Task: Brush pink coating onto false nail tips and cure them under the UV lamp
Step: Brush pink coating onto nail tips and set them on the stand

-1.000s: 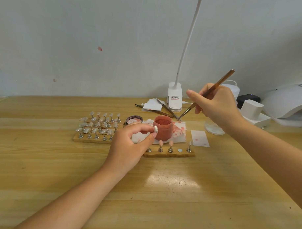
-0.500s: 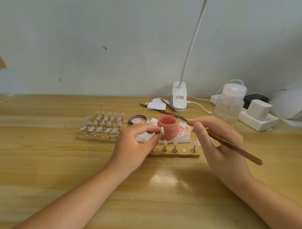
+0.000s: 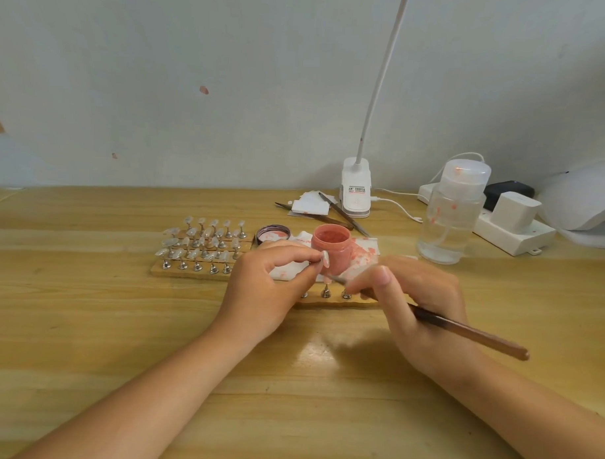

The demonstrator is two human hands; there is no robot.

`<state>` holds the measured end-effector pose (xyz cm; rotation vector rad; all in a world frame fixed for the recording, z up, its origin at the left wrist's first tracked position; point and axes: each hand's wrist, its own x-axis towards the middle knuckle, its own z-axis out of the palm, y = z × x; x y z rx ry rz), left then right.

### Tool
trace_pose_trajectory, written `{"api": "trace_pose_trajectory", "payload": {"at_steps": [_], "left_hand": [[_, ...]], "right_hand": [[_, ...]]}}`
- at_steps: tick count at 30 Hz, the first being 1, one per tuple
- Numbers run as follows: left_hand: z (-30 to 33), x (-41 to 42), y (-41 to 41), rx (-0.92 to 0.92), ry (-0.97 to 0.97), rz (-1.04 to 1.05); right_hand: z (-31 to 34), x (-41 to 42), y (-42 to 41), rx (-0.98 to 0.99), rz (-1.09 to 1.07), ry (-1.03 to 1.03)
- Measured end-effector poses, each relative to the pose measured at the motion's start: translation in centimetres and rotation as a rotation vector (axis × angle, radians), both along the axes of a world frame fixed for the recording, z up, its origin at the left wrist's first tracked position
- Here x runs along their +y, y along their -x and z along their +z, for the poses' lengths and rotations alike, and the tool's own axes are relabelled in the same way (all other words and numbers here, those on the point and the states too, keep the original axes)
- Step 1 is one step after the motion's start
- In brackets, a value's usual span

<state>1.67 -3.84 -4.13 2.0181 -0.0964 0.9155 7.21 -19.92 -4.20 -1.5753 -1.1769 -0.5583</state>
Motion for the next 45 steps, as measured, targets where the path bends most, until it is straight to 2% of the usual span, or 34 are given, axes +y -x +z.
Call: {"api": "trace_pose_trajectory", "payload": {"at_steps": [11,25,29,32,45], "left_hand": [[-0.04,-0.04,-0.02,-0.001,-0.005,-0.021],[0.02,-0.17,0.10,-0.020,-0.029,-0.022],[-0.02,-0.09,0.12,-0.001,-0.035,-0.029],[0.01,-0.11,0.16,0.011,-0.021,-0.032],[0.15,-0.28,0.37,0.050,0.009,-0.015]], "right_hand": [[-0.02,-0.10,0.15,0.092,0.015,-0.084],[0.01,-0.06,0.25,0.201,0.011,-0.084],[0.27,0.12,0.39,0.155,-0.017,-0.099],[0.10,0.00,0.34,0.225,0.016,-0.084],[0.25,0.06,0.20,0.115,-0.033,-0.066]]}}
